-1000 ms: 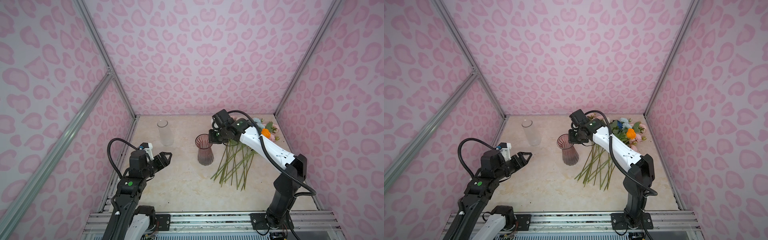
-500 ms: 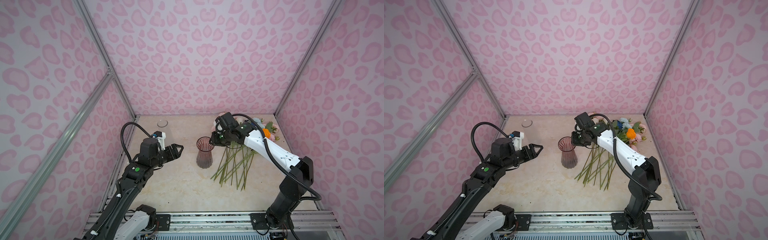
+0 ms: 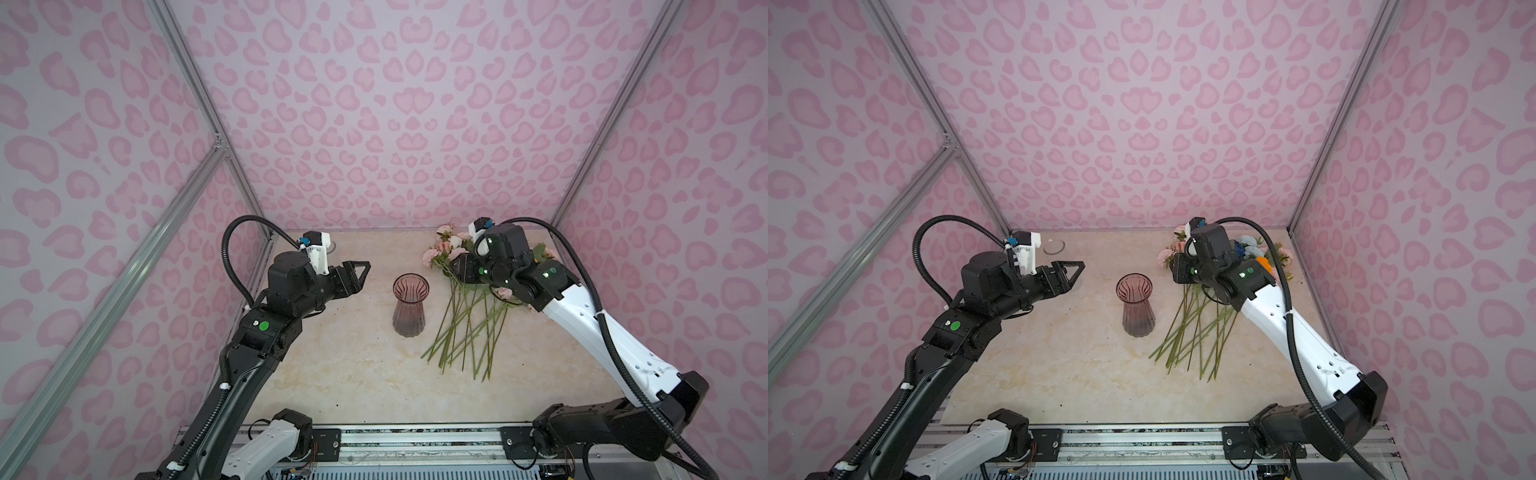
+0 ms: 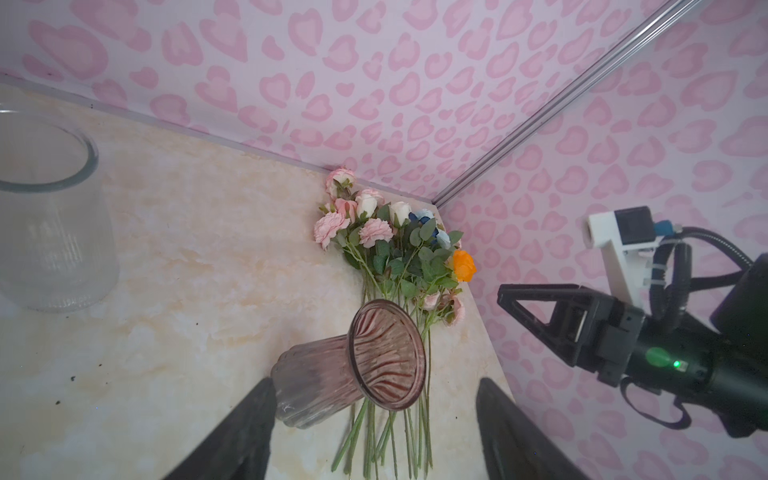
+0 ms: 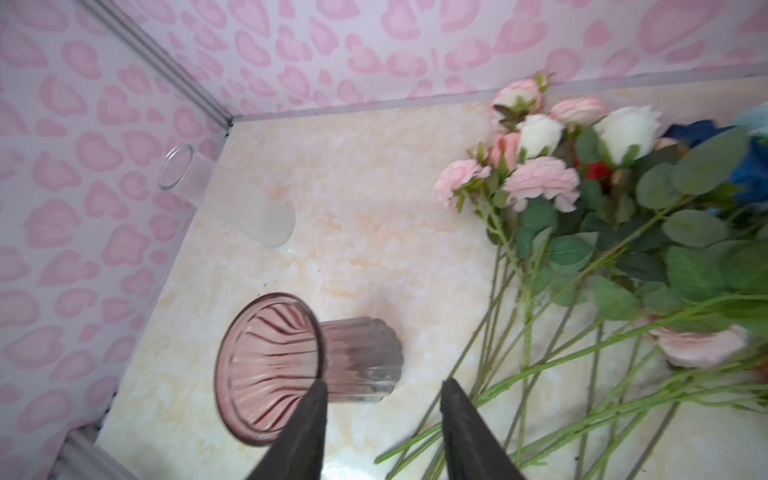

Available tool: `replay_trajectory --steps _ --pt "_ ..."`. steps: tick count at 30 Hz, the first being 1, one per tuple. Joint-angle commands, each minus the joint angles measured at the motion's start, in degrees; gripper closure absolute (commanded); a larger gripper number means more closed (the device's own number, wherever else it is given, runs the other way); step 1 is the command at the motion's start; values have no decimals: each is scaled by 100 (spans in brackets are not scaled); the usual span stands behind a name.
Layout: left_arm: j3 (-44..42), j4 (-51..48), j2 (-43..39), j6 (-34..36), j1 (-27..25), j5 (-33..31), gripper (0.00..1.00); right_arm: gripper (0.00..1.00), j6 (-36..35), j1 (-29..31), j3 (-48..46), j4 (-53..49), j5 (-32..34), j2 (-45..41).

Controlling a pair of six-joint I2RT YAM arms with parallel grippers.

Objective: Arrange the flowers into the vase

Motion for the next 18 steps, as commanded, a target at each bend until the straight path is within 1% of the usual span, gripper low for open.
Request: replay_trajectory --steps 1,2,4,5,6,7,9,11,13,15,16,18 --pt "508 436 424 179 -215 -75 23 49 -327 -221 -906 1158 752 -303" --pt "717 423 642 236 -337 -78 24 49 -309 -378 -1052 1236 516 -320" --pt "1150 360 1081 304 -559 -74 24 53 -219 -611 -1184 1219 222 -166" --pt "1373 336 1334 304 -644 -45 24 59 -143 -740 -1187 1125 164 7" --pt "1610 291 1586 249 -700 25 25 69 -110 -880 -1147 977 46 236" --pt "1769 246 1780 218 -737 111 26 74 -66 -994 -1076 818 -66 443" --pt "2102 113 2125 273 -785 325 29 83 -198 -1165 -915 502 -366 917" --pt "2062 75 2230 285 -792 265 29 85 -311 -1180 -873 454 -431 1268" --pt "1781 203 2177 279 -794 129 29 85 -280 -1182 -798 441 -449 1575" --pt "1442 357 2069 292 -794 14 29 84 -283 -1210 -786 567 -393 1801" --pt "1330 365 2031 300 -794 -47 29 83 -209 -1277 -741 560 -268 1959" --pt "1200 366 1979 358 -794 -65 29 80 -80 -1411 -713 651 -259 2153"
